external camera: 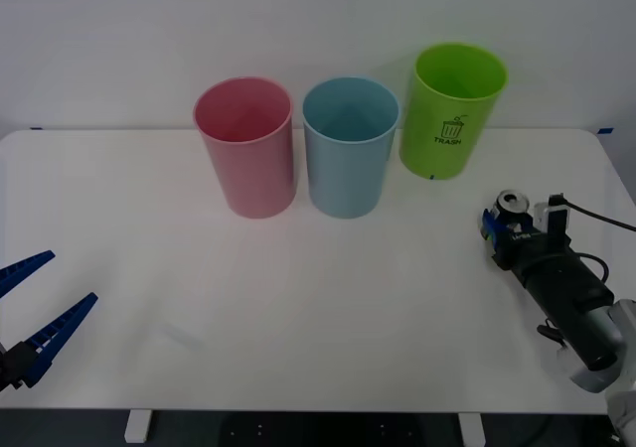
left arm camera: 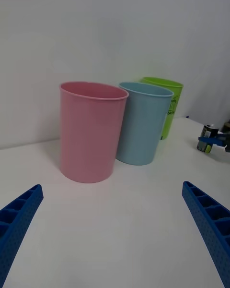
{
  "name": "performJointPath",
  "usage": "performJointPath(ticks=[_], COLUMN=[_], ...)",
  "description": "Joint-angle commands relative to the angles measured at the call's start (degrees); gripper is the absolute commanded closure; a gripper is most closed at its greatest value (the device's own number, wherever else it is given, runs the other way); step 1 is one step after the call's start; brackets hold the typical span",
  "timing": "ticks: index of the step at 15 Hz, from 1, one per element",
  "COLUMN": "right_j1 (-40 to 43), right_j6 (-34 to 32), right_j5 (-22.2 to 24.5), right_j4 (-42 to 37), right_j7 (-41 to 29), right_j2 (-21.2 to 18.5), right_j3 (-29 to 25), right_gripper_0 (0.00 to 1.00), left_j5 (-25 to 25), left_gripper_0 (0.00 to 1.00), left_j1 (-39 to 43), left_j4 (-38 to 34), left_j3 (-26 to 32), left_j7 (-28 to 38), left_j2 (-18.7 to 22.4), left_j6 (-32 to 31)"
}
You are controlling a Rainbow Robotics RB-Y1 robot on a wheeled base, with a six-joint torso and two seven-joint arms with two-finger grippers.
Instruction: Grasp the object on the table and drop it into the matching bin: aluminum can to the light blue bin, PET bottle to the pink bin.
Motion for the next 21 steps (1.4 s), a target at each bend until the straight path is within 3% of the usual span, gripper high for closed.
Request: performJointPath(ticks=[1, 4, 14, 21], right_j1=[0.0, 0.2, 0.4, 6.2], right_j6=[-0.5, -2.3, -20.2, -28.4], right_j5=[-0.7, -0.6, -0.1, 2.0], right_j4=[0.0, -0.8, -2.7, -18.7], right_j7=[0.3, 0.3, -4.1, -18.0], right_j2=[0.0, 0.0, -4.1, -6.8], right_j3=[0.1, 0.1, 0.1, -0.1], right_gripper_0=[1.0, 1.0, 1.0, 1.0], left_j5=[0.0, 0.0, 0.0, 0.0], left_gripper_0=[0.0, 0.0, 0.0, 0.0], left_j1=[0.0, 0.0, 0.0, 0.0], left_j4=[0.0, 0.0, 0.0, 0.0], left_j3=[0.0, 0.0, 0.0, 0.0], left_j7=[0.0, 0.0, 0.0, 0.0], left_j2=[0.0, 0.0, 0.0, 0.0], left_j6=[0.0, 0.0, 0.0, 0.0])
